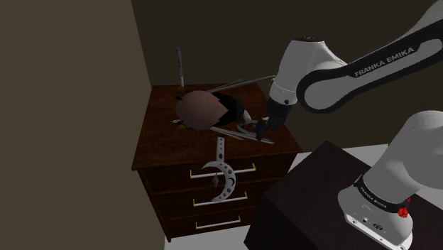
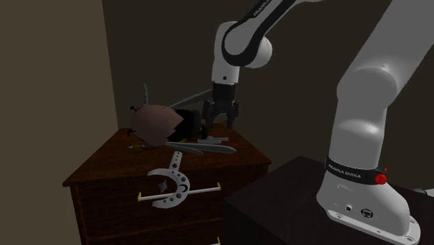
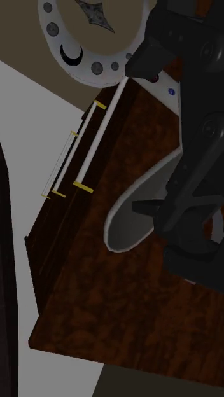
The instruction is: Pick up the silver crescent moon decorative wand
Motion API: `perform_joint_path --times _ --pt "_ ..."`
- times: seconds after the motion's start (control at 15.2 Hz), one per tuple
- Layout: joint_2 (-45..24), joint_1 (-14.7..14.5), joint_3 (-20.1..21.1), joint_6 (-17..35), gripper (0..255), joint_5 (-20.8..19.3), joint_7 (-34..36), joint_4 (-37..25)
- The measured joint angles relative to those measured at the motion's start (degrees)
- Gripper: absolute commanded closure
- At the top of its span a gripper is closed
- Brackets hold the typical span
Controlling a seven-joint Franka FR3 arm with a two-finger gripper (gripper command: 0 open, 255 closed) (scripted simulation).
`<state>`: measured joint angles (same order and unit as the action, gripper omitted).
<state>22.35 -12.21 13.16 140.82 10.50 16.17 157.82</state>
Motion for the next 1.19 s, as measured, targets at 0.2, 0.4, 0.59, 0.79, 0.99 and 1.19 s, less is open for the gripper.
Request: perform_joint_path --times 0.2,0.4,0.59,0.79,0.99,1.19 --pt "-6.97 -0.94 2.01 8.08 0 0.65 1.28 -1.32" --pt "-13.53 -1.61 4.2 15.34 0 0.06 3.5 -3.1" --pt "-20.95 -1.68 5.82 22.74 0 -3.32 7.08 -5.46" --pt "-28.14 -3.48 5.31 28.51 0 -11.2 14.51 -9.06" --pt "-32.92 -6.81 2.33 32.31 0 -17.31 19.95 -11.46" --pt "-35.58 -8.92 -0.21 34.64 0 -19.92 21.96 -12.03"
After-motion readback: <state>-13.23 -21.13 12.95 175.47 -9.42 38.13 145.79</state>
